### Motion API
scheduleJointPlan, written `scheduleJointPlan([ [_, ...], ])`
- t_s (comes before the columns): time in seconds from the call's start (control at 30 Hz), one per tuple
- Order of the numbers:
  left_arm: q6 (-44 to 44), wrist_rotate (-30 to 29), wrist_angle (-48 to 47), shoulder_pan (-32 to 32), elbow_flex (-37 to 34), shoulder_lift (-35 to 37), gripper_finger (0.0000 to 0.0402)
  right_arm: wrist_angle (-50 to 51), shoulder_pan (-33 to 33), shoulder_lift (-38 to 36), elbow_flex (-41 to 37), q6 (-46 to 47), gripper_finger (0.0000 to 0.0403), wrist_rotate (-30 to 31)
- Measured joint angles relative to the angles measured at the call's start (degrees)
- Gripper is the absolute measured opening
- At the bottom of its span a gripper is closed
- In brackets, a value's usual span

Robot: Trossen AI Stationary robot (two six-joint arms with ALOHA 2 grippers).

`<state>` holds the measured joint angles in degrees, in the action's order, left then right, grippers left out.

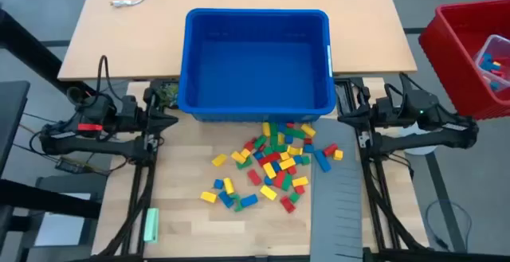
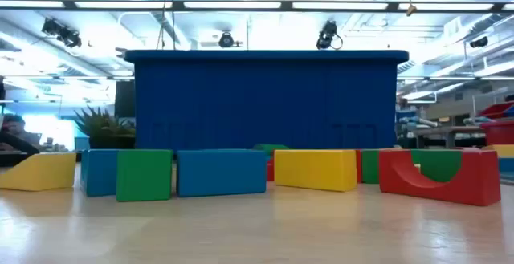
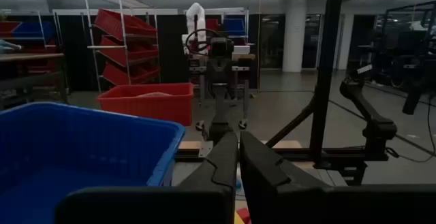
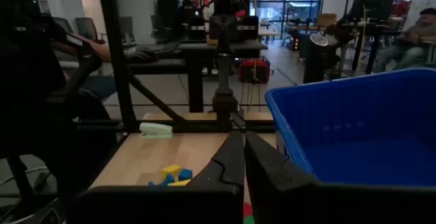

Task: Sort blocks

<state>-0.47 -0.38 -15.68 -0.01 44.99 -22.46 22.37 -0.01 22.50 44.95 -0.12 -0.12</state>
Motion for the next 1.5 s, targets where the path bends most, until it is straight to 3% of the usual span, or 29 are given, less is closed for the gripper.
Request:
scheduleJointPlan([
  [1.5, 0.07, -0.03, -0.03, 0.0, 0.0, 0.0, 0.0026, -0.01, 0.0, 0.0, 0.0, -0.02, 0.0006, 0.04],
])
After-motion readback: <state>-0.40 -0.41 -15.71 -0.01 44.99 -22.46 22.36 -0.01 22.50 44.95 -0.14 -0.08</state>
